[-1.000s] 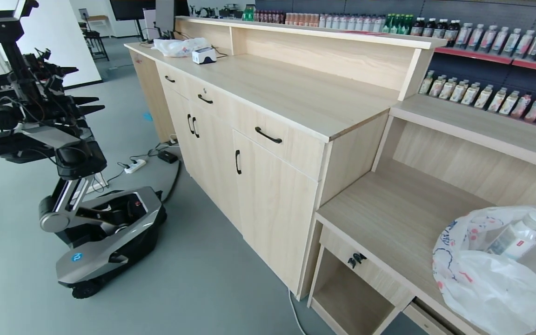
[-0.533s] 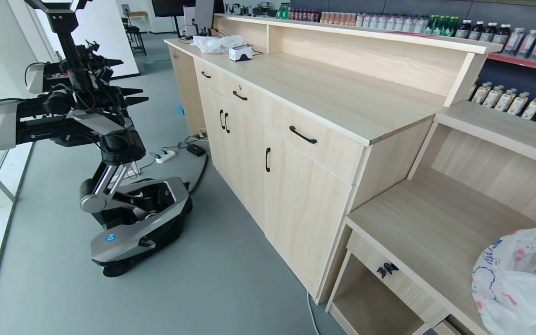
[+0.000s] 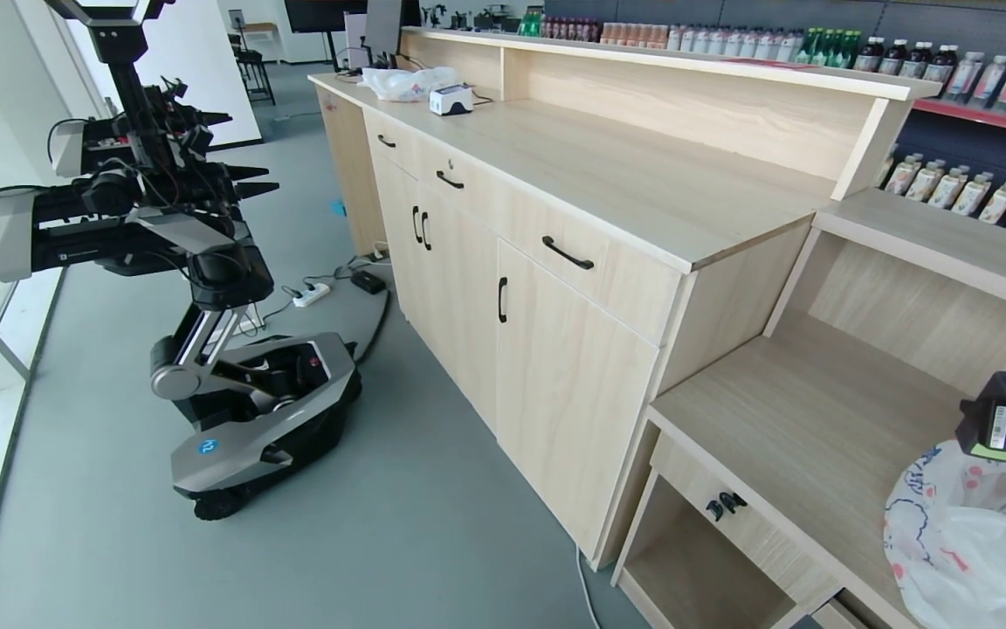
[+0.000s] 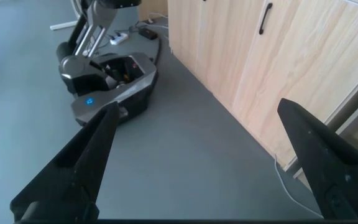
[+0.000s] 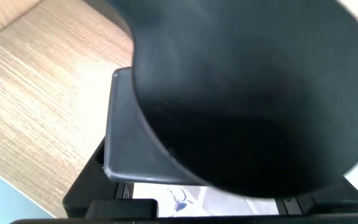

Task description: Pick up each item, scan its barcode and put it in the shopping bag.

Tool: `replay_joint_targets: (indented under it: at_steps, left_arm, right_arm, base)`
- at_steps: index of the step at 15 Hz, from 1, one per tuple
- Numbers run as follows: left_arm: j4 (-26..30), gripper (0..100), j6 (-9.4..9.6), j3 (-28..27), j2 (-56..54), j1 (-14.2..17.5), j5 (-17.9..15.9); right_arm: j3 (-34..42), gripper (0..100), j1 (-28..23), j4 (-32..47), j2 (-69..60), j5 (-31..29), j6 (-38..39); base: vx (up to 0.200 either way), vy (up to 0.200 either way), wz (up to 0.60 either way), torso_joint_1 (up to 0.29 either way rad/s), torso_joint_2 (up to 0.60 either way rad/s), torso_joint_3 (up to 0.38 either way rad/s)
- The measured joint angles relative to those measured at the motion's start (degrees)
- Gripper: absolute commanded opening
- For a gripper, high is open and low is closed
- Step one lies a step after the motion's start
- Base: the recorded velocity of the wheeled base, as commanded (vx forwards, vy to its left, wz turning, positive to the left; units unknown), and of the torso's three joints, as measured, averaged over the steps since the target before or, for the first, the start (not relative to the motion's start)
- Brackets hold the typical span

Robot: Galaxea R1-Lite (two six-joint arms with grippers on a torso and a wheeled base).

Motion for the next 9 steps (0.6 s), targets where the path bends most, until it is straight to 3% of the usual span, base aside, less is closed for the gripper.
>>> replay_joint_targets:
  at_steps: [9]
  left_arm:
    - [0.0,100,-0.01,0.0,0.0,0.0,0.0]
  right_arm:
    - [2.8,0,1.2,-6.8,10.1,0.1,-0.4]
  base:
    - [0.000,0.000,0.00,0.000,0.00,0.000]
